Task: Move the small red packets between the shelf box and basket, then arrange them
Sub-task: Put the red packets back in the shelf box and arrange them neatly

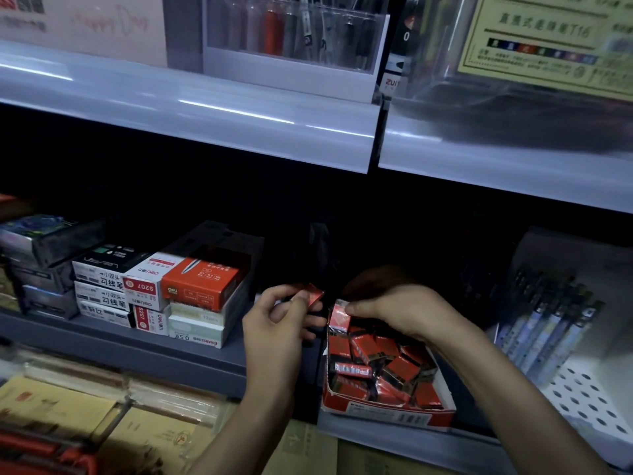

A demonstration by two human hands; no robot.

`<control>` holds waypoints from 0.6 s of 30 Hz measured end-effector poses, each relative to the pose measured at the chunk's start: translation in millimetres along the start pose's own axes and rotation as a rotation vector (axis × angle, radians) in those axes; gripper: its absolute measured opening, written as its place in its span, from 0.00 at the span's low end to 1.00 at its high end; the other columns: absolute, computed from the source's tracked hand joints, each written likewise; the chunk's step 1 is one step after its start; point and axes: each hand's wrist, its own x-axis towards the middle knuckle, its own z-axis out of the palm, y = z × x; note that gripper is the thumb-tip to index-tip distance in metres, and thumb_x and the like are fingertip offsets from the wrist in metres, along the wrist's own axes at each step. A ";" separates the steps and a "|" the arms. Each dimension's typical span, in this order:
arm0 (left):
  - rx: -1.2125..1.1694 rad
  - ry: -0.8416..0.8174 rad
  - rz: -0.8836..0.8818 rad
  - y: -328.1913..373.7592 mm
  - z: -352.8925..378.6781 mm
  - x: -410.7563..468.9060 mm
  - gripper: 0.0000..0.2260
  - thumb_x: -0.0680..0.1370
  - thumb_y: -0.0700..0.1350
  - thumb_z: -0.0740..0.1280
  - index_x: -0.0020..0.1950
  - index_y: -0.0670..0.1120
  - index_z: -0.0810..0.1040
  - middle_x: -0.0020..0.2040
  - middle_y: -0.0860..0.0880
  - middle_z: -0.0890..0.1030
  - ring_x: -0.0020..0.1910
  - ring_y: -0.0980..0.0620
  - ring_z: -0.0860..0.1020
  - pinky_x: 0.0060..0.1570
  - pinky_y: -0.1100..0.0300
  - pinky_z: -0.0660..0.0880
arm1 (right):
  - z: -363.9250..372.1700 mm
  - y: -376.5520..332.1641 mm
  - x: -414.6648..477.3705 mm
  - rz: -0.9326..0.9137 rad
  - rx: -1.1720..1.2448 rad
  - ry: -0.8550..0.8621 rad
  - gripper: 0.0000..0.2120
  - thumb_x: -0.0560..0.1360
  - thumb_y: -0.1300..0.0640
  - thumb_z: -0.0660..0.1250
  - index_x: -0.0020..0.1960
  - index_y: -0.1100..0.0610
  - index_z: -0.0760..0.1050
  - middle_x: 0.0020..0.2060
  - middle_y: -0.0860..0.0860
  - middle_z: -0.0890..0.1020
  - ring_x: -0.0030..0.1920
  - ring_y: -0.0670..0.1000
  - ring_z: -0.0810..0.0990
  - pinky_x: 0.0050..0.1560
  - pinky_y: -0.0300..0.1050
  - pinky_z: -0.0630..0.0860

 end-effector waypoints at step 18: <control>0.040 -0.039 0.030 0.9 -1.7 -4.1 0.03 0.82 0.38 0.67 0.53 0.41 0.80 0.41 0.43 0.87 0.38 0.47 0.85 0.37 0.59 0.81 | 9.0 0.9 -9.9 0.086 0.020 0.162 0.16 0.65 0.36 0.79 0.42 0.46 0.79 0.37 0.45 0.84 0.38 0.42 0.81 0.36 0.37 0.74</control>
